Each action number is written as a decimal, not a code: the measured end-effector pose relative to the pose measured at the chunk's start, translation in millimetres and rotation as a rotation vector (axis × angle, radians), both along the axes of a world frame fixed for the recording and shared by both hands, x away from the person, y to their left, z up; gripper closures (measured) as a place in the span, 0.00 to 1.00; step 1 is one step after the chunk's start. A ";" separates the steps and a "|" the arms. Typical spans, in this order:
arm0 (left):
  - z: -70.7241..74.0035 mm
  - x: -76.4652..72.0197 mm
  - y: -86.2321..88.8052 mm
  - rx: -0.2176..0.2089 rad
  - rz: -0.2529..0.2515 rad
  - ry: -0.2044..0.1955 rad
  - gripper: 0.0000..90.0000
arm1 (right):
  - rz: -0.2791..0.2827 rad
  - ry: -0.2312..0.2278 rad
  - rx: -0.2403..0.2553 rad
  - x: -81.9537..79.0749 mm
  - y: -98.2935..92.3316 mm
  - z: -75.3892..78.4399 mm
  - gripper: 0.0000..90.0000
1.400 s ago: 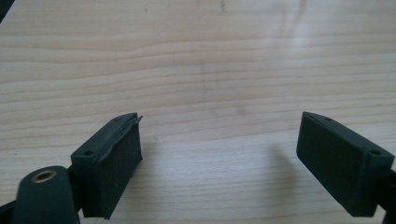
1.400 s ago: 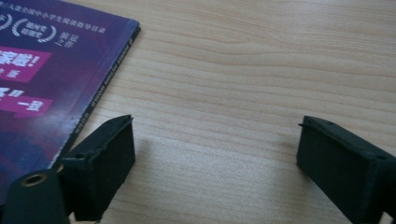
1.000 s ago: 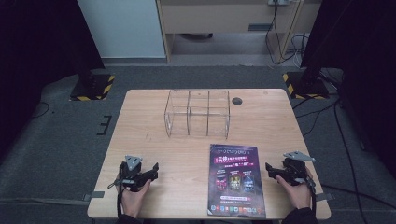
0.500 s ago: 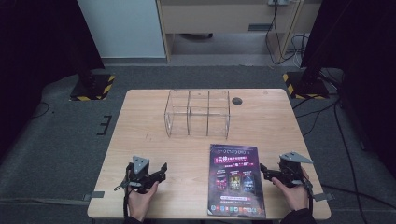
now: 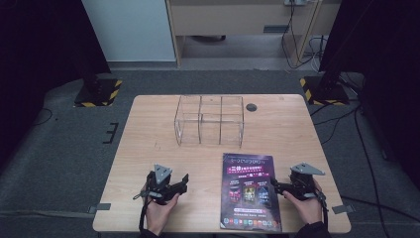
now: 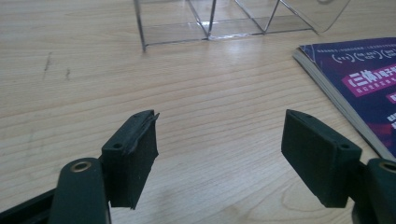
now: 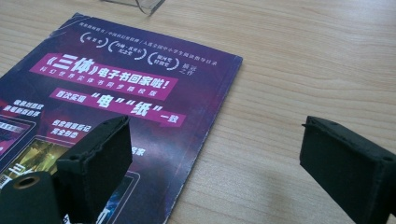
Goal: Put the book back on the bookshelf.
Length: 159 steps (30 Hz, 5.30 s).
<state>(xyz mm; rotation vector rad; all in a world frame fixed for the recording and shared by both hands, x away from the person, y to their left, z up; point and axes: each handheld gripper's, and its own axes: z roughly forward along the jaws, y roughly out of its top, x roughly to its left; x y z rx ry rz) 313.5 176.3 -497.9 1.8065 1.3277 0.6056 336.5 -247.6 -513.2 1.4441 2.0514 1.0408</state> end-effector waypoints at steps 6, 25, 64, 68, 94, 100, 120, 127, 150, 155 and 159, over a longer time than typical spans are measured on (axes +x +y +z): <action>1.4 1.8 -13.8 0.001 -0.029 0.000 0.29 | 0.010 -0.001 -0.003 -0.3 3.7 -0.4 0.11; -3.3 -0.1 -60.6 -0.015 -0.128 0.018 0.36 | 0.044 0.029 -0.024 -5.4 12.0 -8.0 0.14; -32.6 3.5 -125.4 -0.030 -0.212 0.142 0.45 | 0.107 0.078 -0.016 -9.8 20.6 -16.6 0.28; -32.8 4.4 -127.8 -0.053 -0.211 0.152 0.45 | 0.112 0.085 0.001 -9.3 20.7 -17.2 0.31; -36.3 2.3 -128.0 -0.184 -0.174 0.166 0.46 | 0.141 0.042 0.018 0.0 24.9 -21.9 0.31; -35.8 -0.3 -127.9 -0.171 -0.183 0.165 0.47 | 0.133 0.040 0.020 1.5 24.6 -21.9 0.32; -37.2 -0.6 -136.7 -0.151 -0.138 0.138 0.41 | 0.129 0.033 0.025 -11.3 25.0 -22.7 0.31; -38.7 -0.1 -131.1 -0.247 -0.098 0.157 0.46 | 0.122 0.032 0.026 -12.0 25.7 -23.1 0.31; -24.1 -0.3 -127.8 -0.419 -0.247 0.088 0.41 | 0.107 0.036 0.035 -10.5 25.1 -23.1 0.30; -23.9 -1.1 -128.5 -0.434 -0.274 0.063 0.40 | 0.105 0.036 0.034 -10.6 25.5 -23.1 0.30; -22.9 -4.6 -134.3 -0.419 -0.299 0.055 0.40 | 0.105 0.035 0.033 -10.6 25.5 -23.1 0.30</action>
